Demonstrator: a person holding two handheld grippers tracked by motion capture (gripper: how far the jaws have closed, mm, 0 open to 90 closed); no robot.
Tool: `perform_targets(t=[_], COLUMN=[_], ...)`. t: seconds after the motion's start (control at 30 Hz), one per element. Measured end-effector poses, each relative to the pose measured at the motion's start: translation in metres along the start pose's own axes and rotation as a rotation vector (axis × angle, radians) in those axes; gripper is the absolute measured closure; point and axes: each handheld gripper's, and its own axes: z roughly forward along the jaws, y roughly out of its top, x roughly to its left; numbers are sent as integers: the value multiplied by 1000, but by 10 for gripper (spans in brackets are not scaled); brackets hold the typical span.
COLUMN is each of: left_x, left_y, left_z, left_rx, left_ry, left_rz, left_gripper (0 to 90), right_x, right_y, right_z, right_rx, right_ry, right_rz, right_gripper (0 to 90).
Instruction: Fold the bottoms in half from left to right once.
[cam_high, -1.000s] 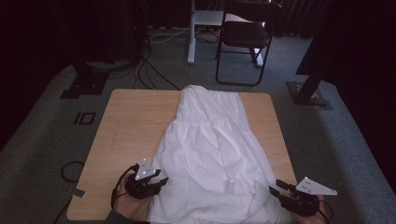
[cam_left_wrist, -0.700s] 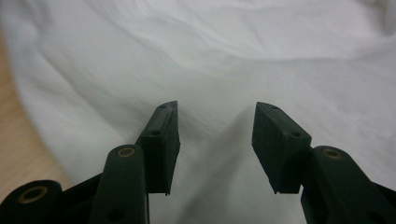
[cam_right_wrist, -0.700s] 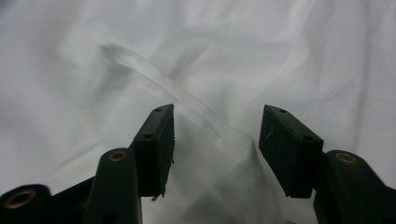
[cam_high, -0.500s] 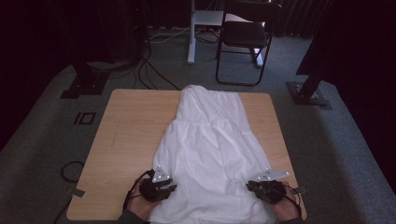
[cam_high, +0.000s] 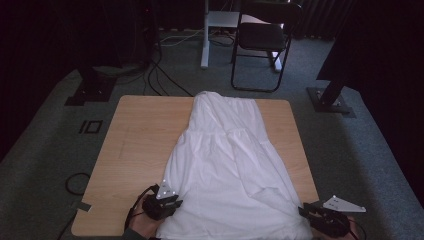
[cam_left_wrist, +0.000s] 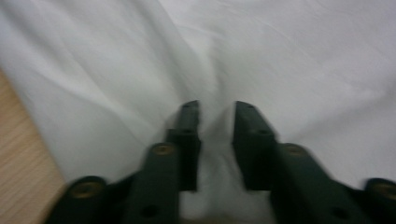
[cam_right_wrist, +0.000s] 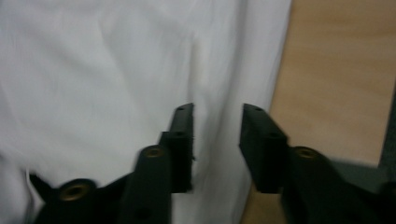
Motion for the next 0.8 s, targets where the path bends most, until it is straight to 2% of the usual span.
perform_targets(t=[0.03,0.1,0.17,0.2,0.23,0.27,0.3,0.37,0.4,0.43,0.47,0.5,0.53,0.57,0.6,0.63,0.67,0.7,0.73,0.77,0.8], left_x=[1,3,7,10,10,11,12,12,11,11,10,9,8,8,7,8,9,10,11,11,11], left_y=[1,3,8,13,13,15,17,20,21,21,21,21,20,19,19,19,19,18,15,15,14], left_z=[0,0,0,3,3,5,7,12,19,19,22,24,27,27,25,24,23,21,19,19,17], left_rx=[-12,-16,-31,-49,-49,-55,-56,-54,-41,-41,-32,-24,-18,-23,-17,-10,-13,-3,0,0,0], left_ry=[9,17,28,33,33,36,35,33,36,36,39,41,37,40,49,56,52,51,54,54,56], left_rz=[-8,-15,-25,-28,-28,-29,-24,-15,-4,-4,2,9,17,26,38,39,33,37,39,39,37], left_gripper=[640,621,592,574,556,547,547,545,545,548,548,560,597,661,726,830,873,893,900,900,900], right_x=[2,6,18,27,27,34,34,40,45,45,48,50,50,49,49,45,41,34,15,15,-5], right_y=[5,12,27,38,38,49,49,57,60,60,61,61,60,59,59,58,58,58,56,56,51], right_z=[1,3,15,29,29,48,48,67,84,84,92,98,103,105,105,102,98,91,73,73,55], right_rx=[-27,-38,-33,-17,-17,9,9,38,81,81,103,124,143,166,175,157,142,115,45,45,4], right_ry=[12,21,51,74,74,101,101,136,182,182,195,202,206,200,183,117,73,19,-75,-75,-199], right_rz=[-6,-23,-86,-140,-140,-184,-184,-216,-245,-245,-258,-267,-277,-290,-288,-282,-263,-224,-129,-129,-47], right_gripper=[560,540,494,466,466,442,442,413,388,388,391,441,553,714,757,841,861,874,881,881,883])
